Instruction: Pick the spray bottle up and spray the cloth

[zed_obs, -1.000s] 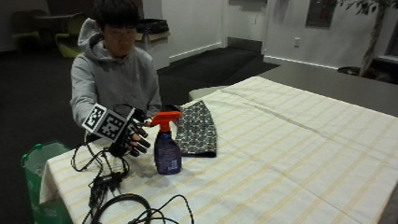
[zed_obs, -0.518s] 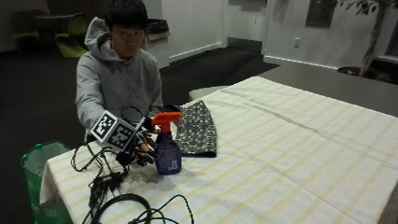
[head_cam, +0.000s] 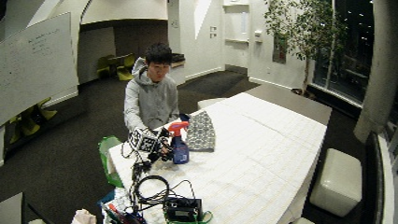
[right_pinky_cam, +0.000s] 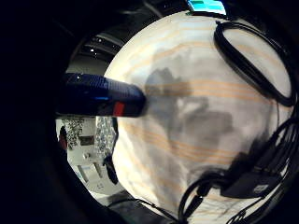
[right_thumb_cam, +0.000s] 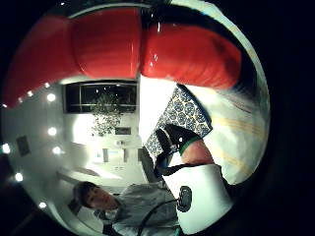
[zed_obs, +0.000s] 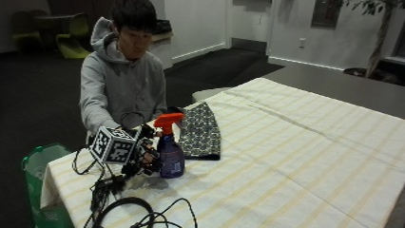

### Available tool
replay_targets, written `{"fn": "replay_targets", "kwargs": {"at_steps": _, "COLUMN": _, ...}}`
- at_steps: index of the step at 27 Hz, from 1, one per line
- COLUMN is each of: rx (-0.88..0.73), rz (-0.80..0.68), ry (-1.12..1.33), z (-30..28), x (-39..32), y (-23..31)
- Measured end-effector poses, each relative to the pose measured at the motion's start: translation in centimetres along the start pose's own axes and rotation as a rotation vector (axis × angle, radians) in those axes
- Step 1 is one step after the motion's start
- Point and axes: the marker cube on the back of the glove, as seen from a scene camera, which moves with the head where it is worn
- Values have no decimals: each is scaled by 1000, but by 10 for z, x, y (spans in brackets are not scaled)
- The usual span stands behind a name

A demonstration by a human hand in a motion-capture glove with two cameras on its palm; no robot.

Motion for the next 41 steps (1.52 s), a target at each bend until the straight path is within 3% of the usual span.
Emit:
{"fn": "replay_targets", "kwargs": {"at_steps": 14, "rx": -69, "rz": 16, "ry": -54, "z": 10, "x": 5, "y": -22}}
{"fn": "replay_targets", "kwargs": {"at_steps": 35, "rx": 15, "rz": -69, "ry": -359, "z": 60, "x": -13, "y": -62}}
{"fn": "replay_targets", "kwargs": {"at_steps": 41, "rx": 41, "rz": -65, "ry": -348, "z": 77, "x": -21, "y": -68}}
